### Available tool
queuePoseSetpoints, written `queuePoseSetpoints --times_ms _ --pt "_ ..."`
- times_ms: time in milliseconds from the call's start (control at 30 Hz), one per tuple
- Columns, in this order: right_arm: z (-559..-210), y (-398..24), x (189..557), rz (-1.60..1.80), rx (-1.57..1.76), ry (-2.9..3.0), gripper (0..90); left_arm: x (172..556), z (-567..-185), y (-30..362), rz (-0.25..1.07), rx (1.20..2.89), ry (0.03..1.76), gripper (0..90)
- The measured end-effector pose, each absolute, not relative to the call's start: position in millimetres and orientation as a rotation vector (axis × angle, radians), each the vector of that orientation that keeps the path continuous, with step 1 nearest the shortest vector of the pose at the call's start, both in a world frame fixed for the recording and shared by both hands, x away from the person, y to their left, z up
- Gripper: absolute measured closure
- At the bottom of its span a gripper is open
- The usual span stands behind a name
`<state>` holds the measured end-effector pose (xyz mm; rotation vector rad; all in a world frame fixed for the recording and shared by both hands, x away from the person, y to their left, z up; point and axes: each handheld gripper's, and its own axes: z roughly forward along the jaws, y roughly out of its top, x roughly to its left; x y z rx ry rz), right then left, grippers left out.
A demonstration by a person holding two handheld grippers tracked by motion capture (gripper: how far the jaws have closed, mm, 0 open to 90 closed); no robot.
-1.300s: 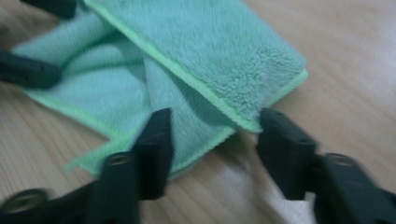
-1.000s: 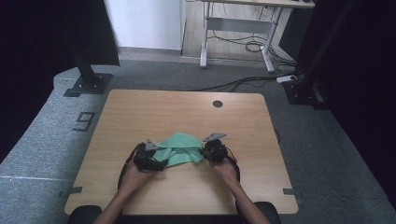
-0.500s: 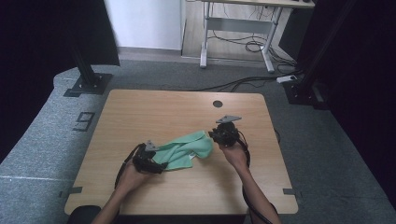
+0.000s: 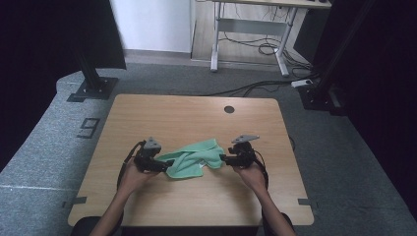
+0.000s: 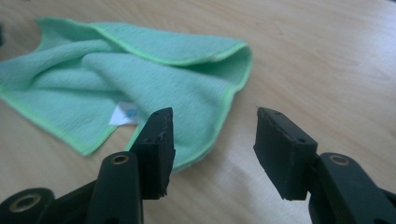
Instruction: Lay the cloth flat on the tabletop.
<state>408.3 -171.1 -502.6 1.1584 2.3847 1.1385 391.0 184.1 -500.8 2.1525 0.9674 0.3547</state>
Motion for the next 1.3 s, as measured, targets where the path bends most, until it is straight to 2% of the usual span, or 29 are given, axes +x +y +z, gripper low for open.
queuePoseSetpoints --times_ms 233,333,367,400,433,467,500,533,567,600,633,733,767,800,900,933,967,1000,1033,1100,1200,1300 --pt "-510.0 -163.4 398.9 1.132 1.148 2.428 44.9 419.6 -508.1 172.8 0.357 2.223 0.945 31.5" --pt "-519.9 -161.0 401.2 1.101 1.16 2.468 52.5 426.7 -521.8 167.8 0.347 2.285 0.944 35.7" --pt "-523.5 -160.8 402.0 1.095 1.168 2.482 57.3 428.4 -526.2 167.0 0.351 2.301 0.955 40.1" --pt "-523.5 -160.8 402.0 1.095 1.168 2.482 57.3 428.4 -526.2 167.0 0.351 2.301 0.955 44.2" --pt "-526.7 -160.8 402.6 1.089 1.174 2.496 60.9 430.3 -530.6 166.4 0.355 2.31 0.976 44.2" --pt "-531.1 -161.3 403.4 1.083 1.156 2.53 72.0 431.3 -532.8 166.7 0.342 2.304 0.988 54.7" --pt "-531.1 -161.3 403.4 1.083 1.156 2.53 72.0 432.1 -533.3 167.9 0.312 2.277 0.997 54.7" --pt "-529.9 -161.8 402.9 1.087 1.136 2.542 83.8 432.0 -532.4 167.7 0.298 2.266 1.017 72.0" --pt "-528.0 -161.7 402.2 1.093 1.136 2.536 86.4 430.8 -530.4 167.2 0.313 2.276 1.01 81.3" --pt "-524.1 -162.2 401.3 1.088 1.122 2.528 87.0 429.1 -526.8 167.2 0.329 2.283 0.999 86.0" --pt "-518.6 -162.8 400.5 1.085 1.103 2.51 87.3 427.0 -521.8 167.8 0.333 2.266 0.992 87.1" --pt "-503.1 -166.3 399.3 1.067 1.062 2.472 87.6 423.3 -505.4 172.2 0.329 2.225 0.968 87.4" --pt "-480.8 -172.9 402.0 1.042 1.043 2.408 87.7 420.3 -484.3 178.4 0.329 2.155 0.955 87.3" --pt "-472.8 -175.8 404.5 1.043 1.043 2.386 87.7 419.8 -474.1 182.2 0.322 2.115 0.948 87.3" --pt "-445.1 -184.1 420.2 1.072 1.056 2.294 86.7 424.8 -456.6 193.4 0.335 2.011 0.991 86.9" --pt "-440.4 -184.5 427.8 1.057 1.07 2.273 78.4 429.7 -458.8 196.4 0.356 2.003 1.043 85.1" --pt "-439.8 -184.1 437.3 1.029 1.1 2.26 62.5 435.3 -465.1 198.8 0.378 2.013 1.111 75.6" --pt "-442.3 -183.5 445.9 1.018 1.128 2.247 56.5 435.3 -465.1 198.8 0.378 2.013 1.111 66.6" --pt "-447.4 -183.0 453.0 1.018 1.142 2.239 51.1 444.3 -484.2 205.8 0.409 2.042 1.207 56.9" --pt "-455.4 -182.2 457.2 1.006 1.164 2.234 42.0 447.2 -500.0 213.3 0.394 2.046 1.261 45.7" --pt "-463.7 -182.3 453.7 1.048 1.169 2.237 41.2 445.1 -512.9 220.7 0.378 2.04 1.277 34.1" --pt "-474.0 -182.8 443.8 1.049 1.162 2.267 40.3 441.9 -516.7 222.6 0.375 2.05 1.248 31.3"
